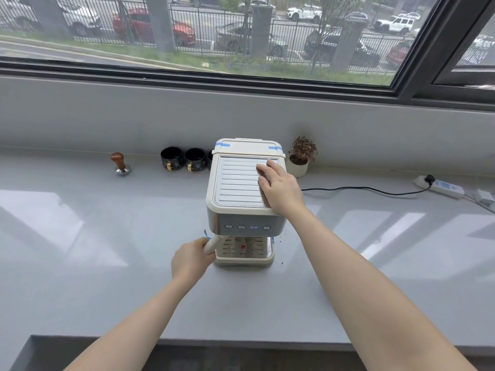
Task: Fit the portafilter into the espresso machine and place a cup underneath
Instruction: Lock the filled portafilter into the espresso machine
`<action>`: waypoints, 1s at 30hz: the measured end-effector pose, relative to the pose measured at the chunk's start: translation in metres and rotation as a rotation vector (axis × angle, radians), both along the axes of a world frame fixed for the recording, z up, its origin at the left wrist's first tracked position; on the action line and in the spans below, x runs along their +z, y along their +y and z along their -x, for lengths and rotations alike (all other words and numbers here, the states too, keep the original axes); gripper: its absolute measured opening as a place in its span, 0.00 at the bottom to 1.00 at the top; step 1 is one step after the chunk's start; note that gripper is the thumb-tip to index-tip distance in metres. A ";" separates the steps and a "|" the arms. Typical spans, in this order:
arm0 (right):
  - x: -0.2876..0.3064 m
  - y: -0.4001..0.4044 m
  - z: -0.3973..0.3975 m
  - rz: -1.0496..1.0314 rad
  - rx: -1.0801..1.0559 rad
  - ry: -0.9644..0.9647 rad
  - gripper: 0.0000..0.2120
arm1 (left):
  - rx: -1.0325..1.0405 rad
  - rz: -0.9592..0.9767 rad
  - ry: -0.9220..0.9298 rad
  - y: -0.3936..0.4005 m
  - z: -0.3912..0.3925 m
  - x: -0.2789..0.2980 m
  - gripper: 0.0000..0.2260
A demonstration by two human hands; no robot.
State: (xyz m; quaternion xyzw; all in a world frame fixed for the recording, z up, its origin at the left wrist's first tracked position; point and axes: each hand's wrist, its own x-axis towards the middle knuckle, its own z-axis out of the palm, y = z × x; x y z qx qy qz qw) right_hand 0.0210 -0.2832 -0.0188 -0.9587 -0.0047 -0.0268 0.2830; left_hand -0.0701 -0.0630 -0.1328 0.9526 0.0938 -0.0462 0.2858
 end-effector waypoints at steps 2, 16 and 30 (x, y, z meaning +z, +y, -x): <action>0.000 0.000 0.000 -0.008 -0.003 0.002 0.19 | 0.004 -0.009 0.001 0.000 -0.004 0.000 0.06; 0.001 0.000 0.000 -0.014 -0.008 0.002 0.19 | 0.012 0.064 0.026 -0.013 -0.001 0.003 0.08; 0.001 0.000 0.000 -0.008 -0.006 -0.002 0.19 | -0.079 0.018 0.011 0.008 -0.013 0.006 0.11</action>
